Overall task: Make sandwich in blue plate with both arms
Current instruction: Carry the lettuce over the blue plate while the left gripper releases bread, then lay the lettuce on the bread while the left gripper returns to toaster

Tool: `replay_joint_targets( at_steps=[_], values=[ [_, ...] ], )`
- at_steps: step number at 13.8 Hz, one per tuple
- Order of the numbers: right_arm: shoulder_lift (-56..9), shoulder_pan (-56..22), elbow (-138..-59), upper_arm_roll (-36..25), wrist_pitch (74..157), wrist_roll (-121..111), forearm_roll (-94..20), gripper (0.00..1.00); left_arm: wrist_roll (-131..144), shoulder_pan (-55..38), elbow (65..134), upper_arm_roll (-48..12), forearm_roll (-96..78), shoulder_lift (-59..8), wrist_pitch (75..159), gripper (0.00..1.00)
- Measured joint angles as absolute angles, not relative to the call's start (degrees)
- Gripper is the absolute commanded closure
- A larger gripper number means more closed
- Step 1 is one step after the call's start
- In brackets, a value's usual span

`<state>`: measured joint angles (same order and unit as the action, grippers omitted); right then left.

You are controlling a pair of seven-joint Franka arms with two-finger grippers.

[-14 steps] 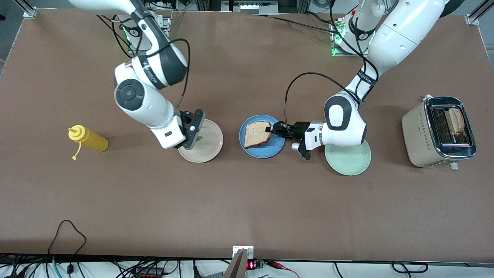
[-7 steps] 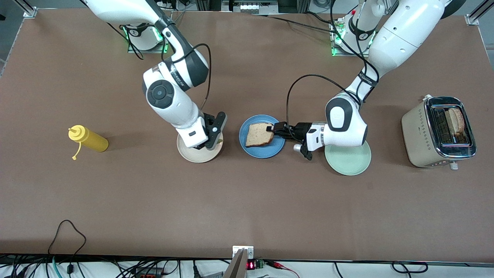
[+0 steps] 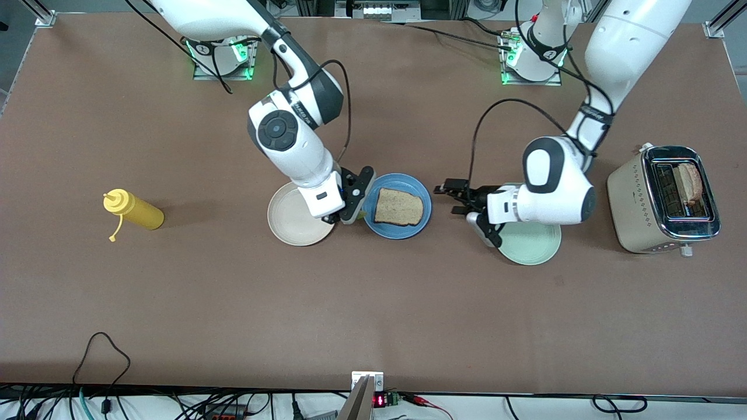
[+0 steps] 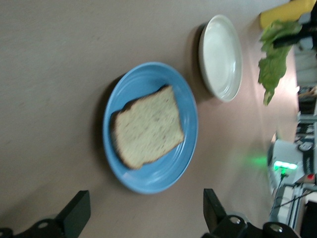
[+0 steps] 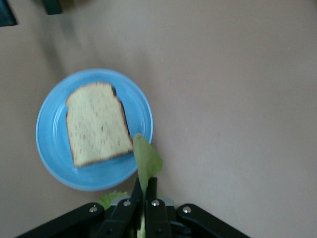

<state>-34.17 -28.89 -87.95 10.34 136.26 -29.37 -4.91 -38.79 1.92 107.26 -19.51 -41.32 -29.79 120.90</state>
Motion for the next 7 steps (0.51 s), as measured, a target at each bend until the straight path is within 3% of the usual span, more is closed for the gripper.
replay_joint_targets(
  at_steps=[4,7],
  values=[
    [-38.8,-33.0,-84.6,10.4,143.8,-23.4,-6.0,1.00,-28.2,2.2,105.3,-19.0,-23.4,-24.8,112.6,0.00],
    [-43.2,-35.1,-81.5,10.4,148.0,-20.7,-6.0,1.00,-21.5,2.2,100.0,-19.0,-11.7,-22.7,103.7,0.00]
  ],
)
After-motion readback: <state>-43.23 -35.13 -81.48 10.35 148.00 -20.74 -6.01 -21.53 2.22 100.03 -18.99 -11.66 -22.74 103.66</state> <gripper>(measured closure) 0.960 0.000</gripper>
